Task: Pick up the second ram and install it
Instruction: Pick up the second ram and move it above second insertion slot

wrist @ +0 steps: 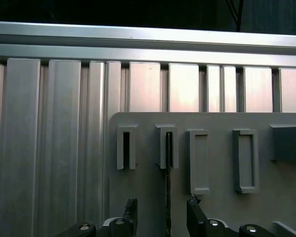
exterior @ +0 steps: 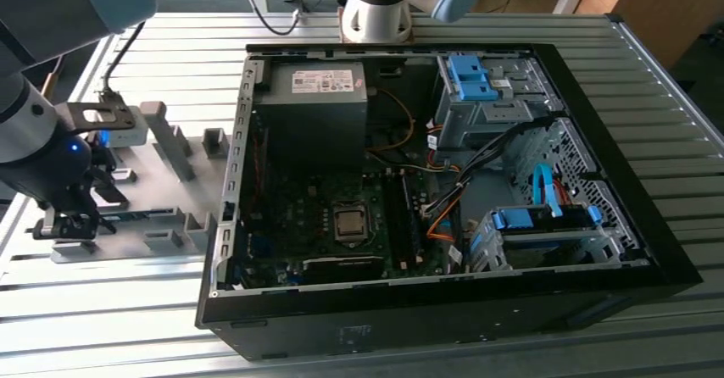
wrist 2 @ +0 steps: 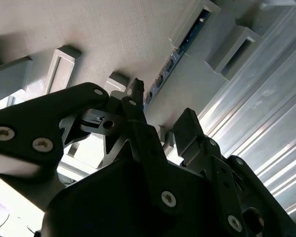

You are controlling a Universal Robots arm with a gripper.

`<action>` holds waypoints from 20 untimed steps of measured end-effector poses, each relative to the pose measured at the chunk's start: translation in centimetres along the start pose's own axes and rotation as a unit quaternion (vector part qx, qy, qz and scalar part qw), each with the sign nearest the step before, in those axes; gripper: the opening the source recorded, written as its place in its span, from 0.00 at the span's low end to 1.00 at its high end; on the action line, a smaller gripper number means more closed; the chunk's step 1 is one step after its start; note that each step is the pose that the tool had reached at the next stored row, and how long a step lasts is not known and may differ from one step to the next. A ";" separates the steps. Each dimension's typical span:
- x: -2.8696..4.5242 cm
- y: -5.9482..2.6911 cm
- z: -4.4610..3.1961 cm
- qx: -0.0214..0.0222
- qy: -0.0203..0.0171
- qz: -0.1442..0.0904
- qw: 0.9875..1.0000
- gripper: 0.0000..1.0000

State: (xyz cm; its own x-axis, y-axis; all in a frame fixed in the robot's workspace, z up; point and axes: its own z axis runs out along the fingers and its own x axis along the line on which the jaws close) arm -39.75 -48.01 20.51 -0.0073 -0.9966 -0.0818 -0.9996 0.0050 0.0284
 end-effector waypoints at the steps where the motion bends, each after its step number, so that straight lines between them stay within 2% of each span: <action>1: 0.00 0.00 0.02 0.000 0.000 0.000 1.000 0.50; 2: 0.00 0.01 0.08 0.000 0.000 0.000 1.000 0.50; 3: 0.01 0.04 0.15 0.000 0.000 0.000 1.000 0.44; 10: 0.01 0.12 0.55 0.000 0.000 0.000 1.000 0.42; 11: 0.01 0.14 0.61 0.000 0.000 0.000 1.000 0.35; 20: -0.32 0.17 1.03 0.000 0.000 0.000 1.000 0.35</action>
State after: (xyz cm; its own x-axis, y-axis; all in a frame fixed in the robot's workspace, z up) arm -39.95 -47.61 19.52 -0.0073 -0.9966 -0.0826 -0.9996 0.0050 0.0280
